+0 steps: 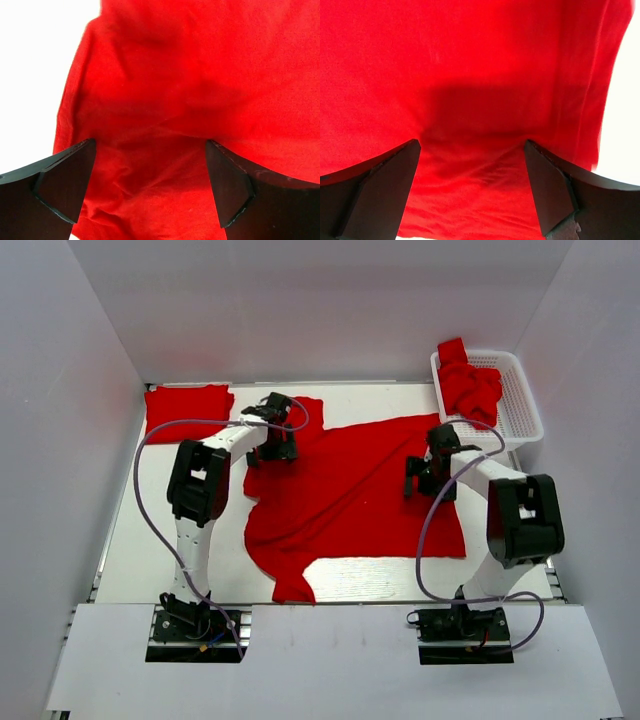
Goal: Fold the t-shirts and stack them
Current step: Flatten out the tshirt
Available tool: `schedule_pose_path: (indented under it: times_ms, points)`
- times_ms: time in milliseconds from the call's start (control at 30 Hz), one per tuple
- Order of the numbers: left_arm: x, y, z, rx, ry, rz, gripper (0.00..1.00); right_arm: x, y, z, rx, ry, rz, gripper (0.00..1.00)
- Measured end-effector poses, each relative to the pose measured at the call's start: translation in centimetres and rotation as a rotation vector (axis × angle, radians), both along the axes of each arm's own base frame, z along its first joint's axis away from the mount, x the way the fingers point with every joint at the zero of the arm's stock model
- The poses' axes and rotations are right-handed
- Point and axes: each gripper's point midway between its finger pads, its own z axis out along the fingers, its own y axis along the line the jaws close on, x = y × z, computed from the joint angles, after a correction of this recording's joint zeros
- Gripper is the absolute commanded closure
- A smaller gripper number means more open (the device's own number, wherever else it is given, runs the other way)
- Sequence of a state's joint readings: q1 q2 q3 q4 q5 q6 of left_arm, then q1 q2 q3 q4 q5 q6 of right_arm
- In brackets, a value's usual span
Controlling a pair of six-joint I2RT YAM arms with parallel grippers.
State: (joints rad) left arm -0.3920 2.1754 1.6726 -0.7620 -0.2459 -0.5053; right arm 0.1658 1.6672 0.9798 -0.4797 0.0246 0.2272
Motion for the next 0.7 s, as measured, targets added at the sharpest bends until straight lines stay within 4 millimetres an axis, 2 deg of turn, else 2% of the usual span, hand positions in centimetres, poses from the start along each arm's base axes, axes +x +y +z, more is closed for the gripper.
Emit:
schedule_pose_path:
  times_ms: [133,233,433,600,700]
  points:
    - [2.9,1.4,-0.2,-0.02,-0.028,0.049,0.0,3.8,0.0,-0.1,-0.029,-0.026,0.001,0.1]
    - [6.2,2.7,-0.2,-0.016,-0.064,0.081,0.0,7.0,0.0,-0.1,-0.053,-0.046,0.007,0.1]
    - [13.9,4.9,0.1,-0.017,-0.19,0.088,0.0,14.2,0.0,-0.2,-0.111,-0.079,0.015,0.1]
    - [17.0,5.4,0.5,-0.046,-0.279,0.05,0.0,20.5,0.2,0.2,-0.112,-0.143,0.02,0.1]
    - [18.4,5.1,0.7,-0.063,-0.326,0.019,0.0,21.9,0.2,0.3,-0.107,-0.159,0.033,0.1]
